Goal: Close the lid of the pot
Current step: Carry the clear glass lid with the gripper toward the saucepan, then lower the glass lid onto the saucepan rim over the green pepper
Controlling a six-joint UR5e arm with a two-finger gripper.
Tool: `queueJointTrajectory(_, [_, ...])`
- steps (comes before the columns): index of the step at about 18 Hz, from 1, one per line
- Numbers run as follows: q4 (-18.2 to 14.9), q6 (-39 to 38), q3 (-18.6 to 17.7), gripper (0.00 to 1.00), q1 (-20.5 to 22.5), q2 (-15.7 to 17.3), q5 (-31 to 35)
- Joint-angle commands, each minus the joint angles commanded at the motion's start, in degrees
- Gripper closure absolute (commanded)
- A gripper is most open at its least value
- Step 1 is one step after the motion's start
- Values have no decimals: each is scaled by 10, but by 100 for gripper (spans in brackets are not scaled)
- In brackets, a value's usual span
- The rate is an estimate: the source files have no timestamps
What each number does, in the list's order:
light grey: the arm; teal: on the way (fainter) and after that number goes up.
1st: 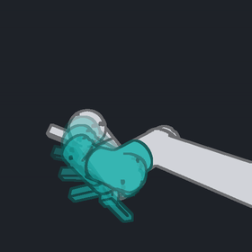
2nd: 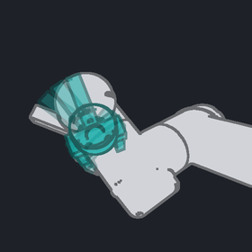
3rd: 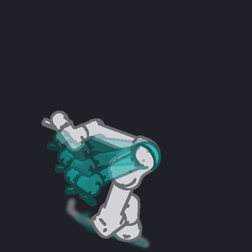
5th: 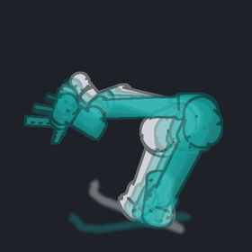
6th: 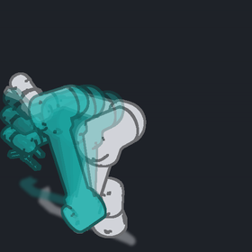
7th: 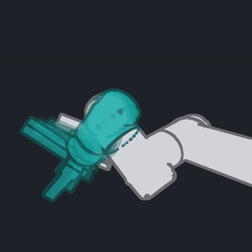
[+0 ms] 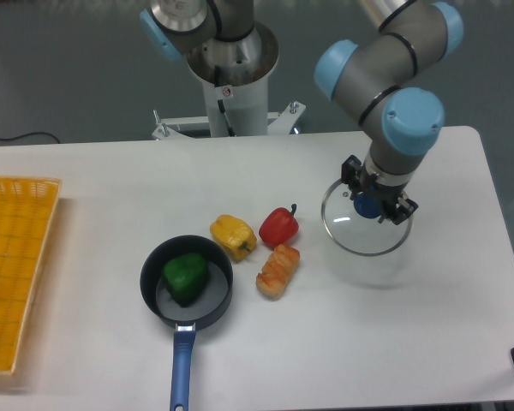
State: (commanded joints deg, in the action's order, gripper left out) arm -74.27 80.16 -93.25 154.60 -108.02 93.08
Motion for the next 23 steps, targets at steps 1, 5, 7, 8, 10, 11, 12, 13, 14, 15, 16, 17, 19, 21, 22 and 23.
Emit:
queueJointTrajectory(1, [0, -1, -6, 56, 0, 9, 0])
queueJointTrajectory(5, [-8, -19, -13, 56, -18, 18, -10])
queueJointTrajectory(7, [-7, -48, -15, 56, -37, 22, -18])
queueJointTrajectory(8, [-7, -61, -15, 56, -47, 22, -18])
queueJointTrajectory(10, [-7, -87, -15, 56, -67, 22, -19])
queueJointTrajectory(11, [-6, -101, -15, 56, -77, 22, -20])
queueJointTrajectory(12, [-6, -115, -15, 56, -87, 22, -22])
queueJointTrajectory(13, [-5, -126, -15, 56, -97, 22, -23])
queueJointTrajectory(14, [-5, -139, -15, 56, -107, 22, -23])
queueJointTrajectory(15, [-5, -149, -15, 56, -116, 22, -24])
queueJointTrajectory(16, [-5, -159, -15, 56, -125, 23, -29])
queueJointTrajectory(17, [-4, -169, -15, 56, -132, 23, -37])
queueJointTrajectory(19, [-1, -196, -15, 56, -148, 28, -51])
queueJointTrajectory(21, [12, -224, -15, 56, -167, 28, -61])
queueJointTrajectory(22, [20, -234, -15, 56, -174, 27, -67])
queueJointTrajectory(23, [25, -241, -15, 56, -180, 28, -72])
